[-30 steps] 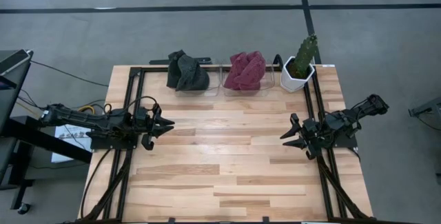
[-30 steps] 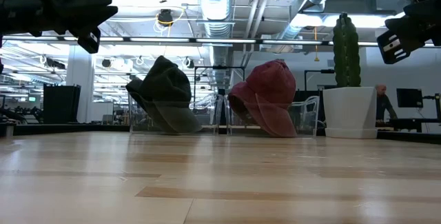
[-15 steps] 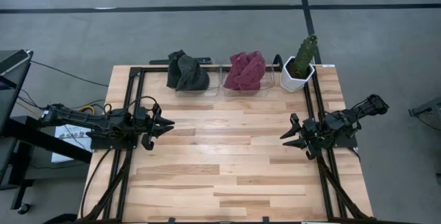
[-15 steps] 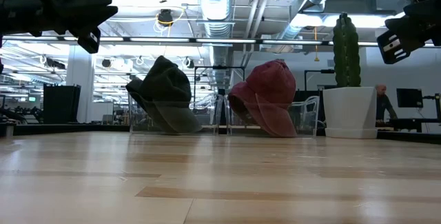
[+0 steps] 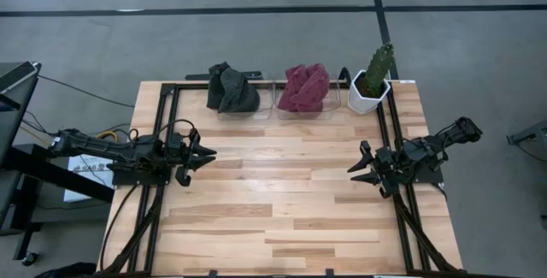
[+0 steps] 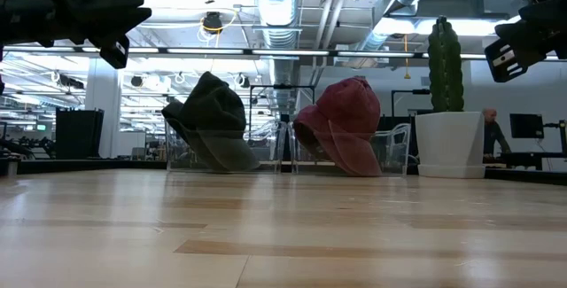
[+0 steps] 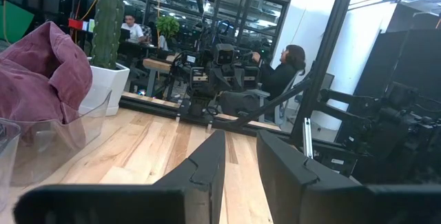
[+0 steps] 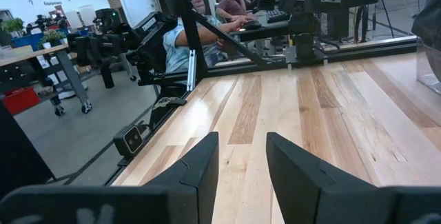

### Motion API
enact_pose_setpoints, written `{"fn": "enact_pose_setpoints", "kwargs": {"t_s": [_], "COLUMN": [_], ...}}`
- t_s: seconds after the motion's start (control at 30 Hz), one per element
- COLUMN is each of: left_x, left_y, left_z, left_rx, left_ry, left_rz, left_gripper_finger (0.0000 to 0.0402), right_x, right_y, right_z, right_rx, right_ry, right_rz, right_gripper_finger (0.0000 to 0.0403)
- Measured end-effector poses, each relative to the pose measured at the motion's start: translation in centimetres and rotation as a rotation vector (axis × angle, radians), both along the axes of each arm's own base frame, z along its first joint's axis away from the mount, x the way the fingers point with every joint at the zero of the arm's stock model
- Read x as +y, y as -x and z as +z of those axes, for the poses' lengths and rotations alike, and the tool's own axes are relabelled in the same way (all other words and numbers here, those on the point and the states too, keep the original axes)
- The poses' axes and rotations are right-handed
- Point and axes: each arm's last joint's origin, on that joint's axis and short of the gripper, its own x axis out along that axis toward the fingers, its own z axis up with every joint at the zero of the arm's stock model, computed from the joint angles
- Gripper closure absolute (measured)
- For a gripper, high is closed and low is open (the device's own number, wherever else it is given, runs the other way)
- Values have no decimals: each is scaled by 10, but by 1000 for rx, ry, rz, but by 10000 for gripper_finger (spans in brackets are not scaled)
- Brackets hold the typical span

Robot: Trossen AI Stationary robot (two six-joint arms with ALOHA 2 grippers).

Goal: Pick & Place hat
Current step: Return to Home Position

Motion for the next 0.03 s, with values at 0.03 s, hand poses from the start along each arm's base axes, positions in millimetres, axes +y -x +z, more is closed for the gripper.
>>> {"fn": "enact_pose_setpoints", "kwargs": {"t_s": [0.03], "left_x": [0], "left_y": [0], "left_z": [0], "left_rx": [0], "left_ry": [0], "left_rz": [0], "left_gripper_finger": [320], "right_x": [0], "right_y": [0], "right_z": [0], "right_rx": [0], "right_ry": [0], "right_rz": [0], "right_gripper_finger": [290]}}
